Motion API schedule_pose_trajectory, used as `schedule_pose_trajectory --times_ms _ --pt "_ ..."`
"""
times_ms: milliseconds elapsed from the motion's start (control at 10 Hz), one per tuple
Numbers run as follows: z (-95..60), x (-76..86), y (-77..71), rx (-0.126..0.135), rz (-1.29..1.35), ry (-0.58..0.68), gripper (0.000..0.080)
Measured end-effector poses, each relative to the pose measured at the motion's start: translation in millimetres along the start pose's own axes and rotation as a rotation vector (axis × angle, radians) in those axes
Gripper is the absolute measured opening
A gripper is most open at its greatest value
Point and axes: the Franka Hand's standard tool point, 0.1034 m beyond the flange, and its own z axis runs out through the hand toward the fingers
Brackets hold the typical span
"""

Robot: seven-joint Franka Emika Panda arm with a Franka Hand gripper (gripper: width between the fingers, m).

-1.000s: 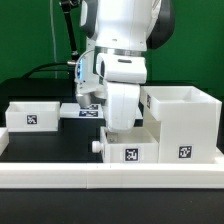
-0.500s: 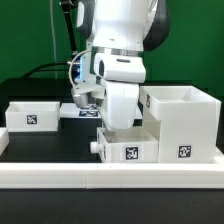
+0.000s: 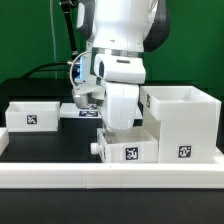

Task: Assemble drawer

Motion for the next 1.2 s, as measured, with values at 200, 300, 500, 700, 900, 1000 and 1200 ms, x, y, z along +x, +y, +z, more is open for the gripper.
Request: schedule_pose_trajectory --times_ms 200,300,500,700,900,1000,1200 --pt "0.0 -1.0 0.2 0.013 0.000 -0.004 0.0042" --pt "0.2 -2.6 -1.3 0.036 0.001 -0.009 0.0042" --pt "-0.1 -3.0 -0.9 0.041 -0.001 -0.011 0.0042" --pt "-2.8 -2.5 -1.7 0.083 -0.005 -0.020 0.0042" --pt "-2.5 -1.4 -3.8 0.125 -0.042 -0.026 0.0042" --pt "-2.7 -1.6 -2.4 0.119 -0.036 -0.025 0.0042" --pt "-2.5 -1.6 -3.0 0.120 -0.035 -0.025 0.0042"
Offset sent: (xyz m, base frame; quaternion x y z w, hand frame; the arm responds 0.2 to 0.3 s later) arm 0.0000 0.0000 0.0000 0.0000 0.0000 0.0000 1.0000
